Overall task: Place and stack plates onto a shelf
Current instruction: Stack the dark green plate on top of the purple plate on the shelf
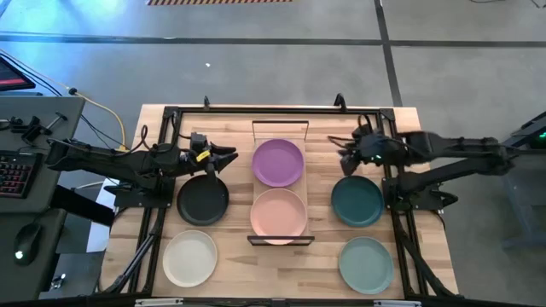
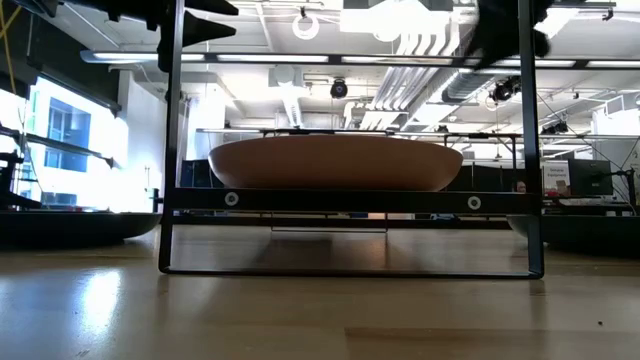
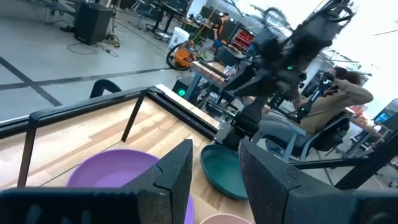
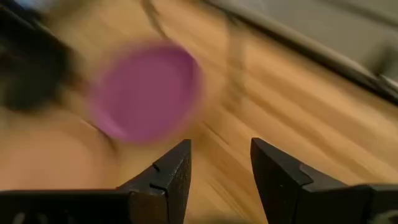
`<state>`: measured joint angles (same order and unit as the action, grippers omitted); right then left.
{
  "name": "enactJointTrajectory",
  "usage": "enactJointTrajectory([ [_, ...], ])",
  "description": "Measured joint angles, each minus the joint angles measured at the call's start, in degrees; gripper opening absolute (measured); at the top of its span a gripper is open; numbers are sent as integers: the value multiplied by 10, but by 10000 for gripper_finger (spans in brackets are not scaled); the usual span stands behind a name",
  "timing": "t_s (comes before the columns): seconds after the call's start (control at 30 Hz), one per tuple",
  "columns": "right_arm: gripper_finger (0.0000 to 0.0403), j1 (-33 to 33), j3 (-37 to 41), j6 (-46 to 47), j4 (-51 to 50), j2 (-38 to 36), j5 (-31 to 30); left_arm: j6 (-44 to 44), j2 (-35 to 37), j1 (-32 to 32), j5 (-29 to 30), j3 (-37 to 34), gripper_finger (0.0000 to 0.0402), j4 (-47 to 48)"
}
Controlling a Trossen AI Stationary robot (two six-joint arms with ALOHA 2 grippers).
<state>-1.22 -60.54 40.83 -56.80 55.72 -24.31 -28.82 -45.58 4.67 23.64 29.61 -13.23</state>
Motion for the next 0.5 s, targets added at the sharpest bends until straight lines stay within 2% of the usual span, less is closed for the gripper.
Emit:
enactJointTrajectory([
  [0.07,145,-33,-14,15,-89,26,33,0,0,0,1,0,120,1],
  [0.13,145,-63,-5,15,-134,49,81,1,0,0,5,0,120,1],
  [0.3,145,-117,70,-25,-120,94,196,5,0,0,5,0,120,1],
  [0.5,145,-150,118,-101,-113,152,245,5,0,0,6,0,120,1],
])
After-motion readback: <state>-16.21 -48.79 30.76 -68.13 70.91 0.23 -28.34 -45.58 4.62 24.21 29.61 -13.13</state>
